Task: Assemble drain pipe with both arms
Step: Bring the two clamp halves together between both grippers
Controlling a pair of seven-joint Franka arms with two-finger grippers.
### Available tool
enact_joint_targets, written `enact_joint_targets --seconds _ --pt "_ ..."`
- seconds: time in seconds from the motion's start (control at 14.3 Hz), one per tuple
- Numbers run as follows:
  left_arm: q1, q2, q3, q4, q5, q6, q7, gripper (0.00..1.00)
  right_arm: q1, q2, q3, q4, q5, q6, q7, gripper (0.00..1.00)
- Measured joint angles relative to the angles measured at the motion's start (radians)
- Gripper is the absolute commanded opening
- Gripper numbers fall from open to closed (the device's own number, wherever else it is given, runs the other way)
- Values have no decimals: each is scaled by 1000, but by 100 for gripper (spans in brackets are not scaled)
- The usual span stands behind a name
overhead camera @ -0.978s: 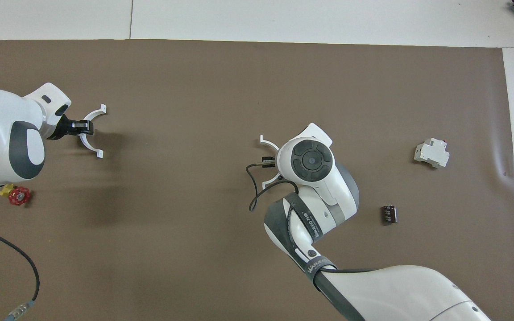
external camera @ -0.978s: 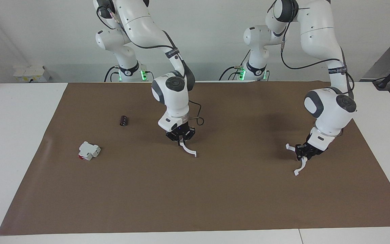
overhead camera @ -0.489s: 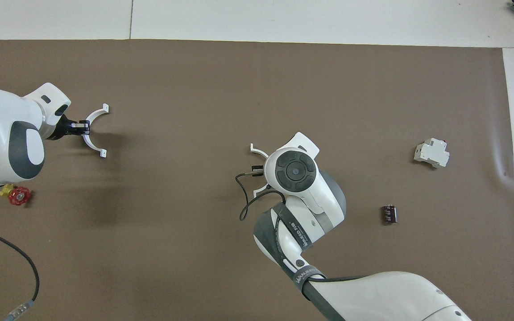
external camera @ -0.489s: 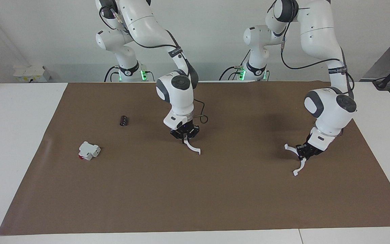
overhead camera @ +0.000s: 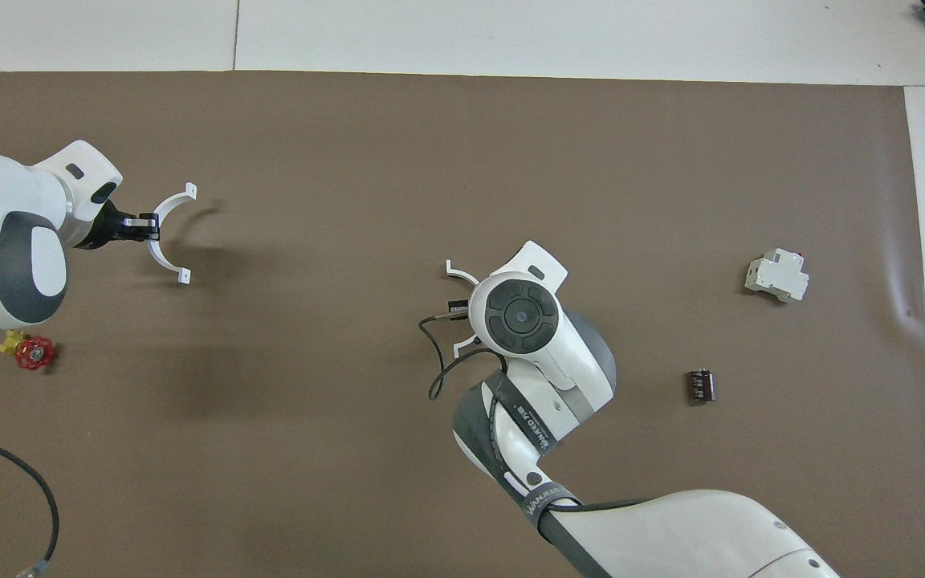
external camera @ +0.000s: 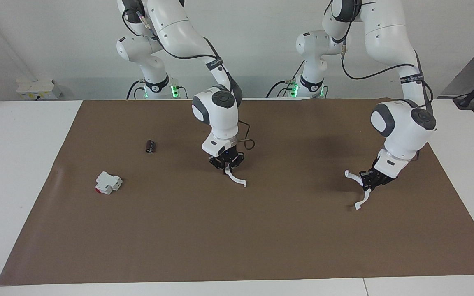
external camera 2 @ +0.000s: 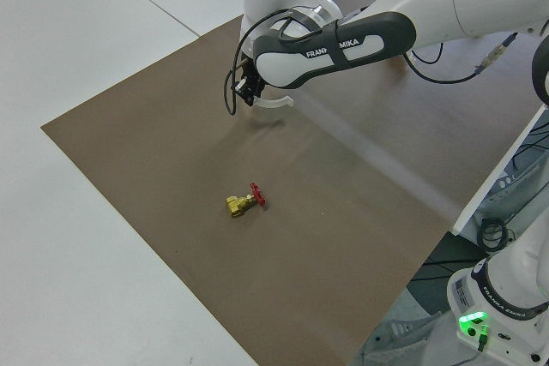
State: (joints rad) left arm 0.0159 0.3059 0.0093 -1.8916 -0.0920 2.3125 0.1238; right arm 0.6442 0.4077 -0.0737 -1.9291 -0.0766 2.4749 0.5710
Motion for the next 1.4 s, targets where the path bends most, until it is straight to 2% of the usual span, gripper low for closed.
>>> enact_joint_targets --seconds 0.21,0.35,0.56,0.91,0.98,1.12,1.4 --pt "-52 -74 -1 -6 8 -77 -68 0 0 2 0 0 0 0 30 0" --pt "-107 -97 -2 -16 71 -94 -184 0 0 3 0 0 0 1 39 0" --pt "-194 -99 -4 -23 120 -94 -337 0 0 4 0 0 -1 1 39 0" --pt "-289 -99 -5 -31 122 -94 -443 0 2 5 0 0 -30 4 39 0" --pt "-309 -99 -5 -36 123 -94 -462 0 2 5 0 0 -31 4 39 15" --pt "-349 -99 -4 -44 128 -94 -507 0 2 5 0 0 -31 5 39 100" --pt "-426 -99 -5 -68 152 -93 -615 0 2 6 -1 -1 -31 5 39 100"
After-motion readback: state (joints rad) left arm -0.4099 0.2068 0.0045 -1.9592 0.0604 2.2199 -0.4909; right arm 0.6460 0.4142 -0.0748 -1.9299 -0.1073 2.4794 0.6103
